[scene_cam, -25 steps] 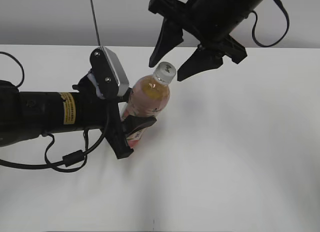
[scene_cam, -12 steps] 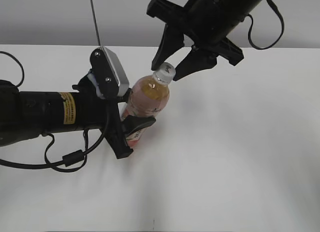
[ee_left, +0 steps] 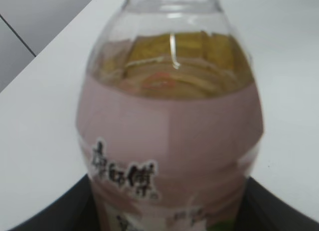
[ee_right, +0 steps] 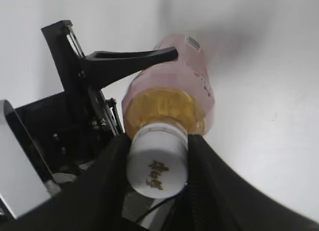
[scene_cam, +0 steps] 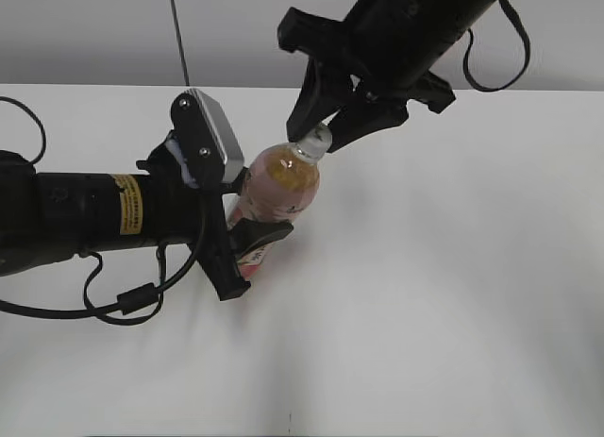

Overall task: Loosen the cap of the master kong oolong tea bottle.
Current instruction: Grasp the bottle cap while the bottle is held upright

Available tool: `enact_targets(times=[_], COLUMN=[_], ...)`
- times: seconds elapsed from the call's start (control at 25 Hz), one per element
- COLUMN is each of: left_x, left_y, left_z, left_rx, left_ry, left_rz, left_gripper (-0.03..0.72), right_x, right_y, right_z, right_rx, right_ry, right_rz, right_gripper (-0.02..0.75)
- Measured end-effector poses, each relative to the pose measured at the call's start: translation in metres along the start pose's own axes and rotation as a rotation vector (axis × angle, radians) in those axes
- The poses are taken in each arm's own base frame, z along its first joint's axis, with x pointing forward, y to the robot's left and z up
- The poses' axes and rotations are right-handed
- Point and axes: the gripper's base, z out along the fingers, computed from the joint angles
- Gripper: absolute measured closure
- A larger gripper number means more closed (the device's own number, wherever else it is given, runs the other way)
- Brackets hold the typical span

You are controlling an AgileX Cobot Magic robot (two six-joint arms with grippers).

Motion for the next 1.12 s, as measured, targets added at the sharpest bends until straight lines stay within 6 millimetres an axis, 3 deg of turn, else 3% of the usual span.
enact_targets(times=[0.16,0.48,0.68,1.12], left_x=[0.0000,0.0007,0.0001,-0.0003], left_y=[0.0000,0.0023,0.0054,0.0044], left_z=[0.0000,0.0000,-0.0003,-0.0003], left_rx=[0.000,-0.018,-0.039,-0.028], left_ry=[0.000,0.021,0.020,0.016], left_rz=[0.002,-0.016,-0.050,-0.034], left_gripper=[0.300,0.300,0.300,0.300], right_x=[0.0002,-0.0046,-0.0083,-0.0041], right_y=[0.0000,0.0012,0.0053,0.0033], right_z=[0.0000,0.0012,0.0020,0.0023], right_rx=[0.000,0.011,0.009,0.024], right_ry=[0.003,-0.051,-0.116,-0.070], right_rz=[-0.280,-1.102,-1.486,-2.387], right_gripper=[0.458,0.458,0.461,0.463])
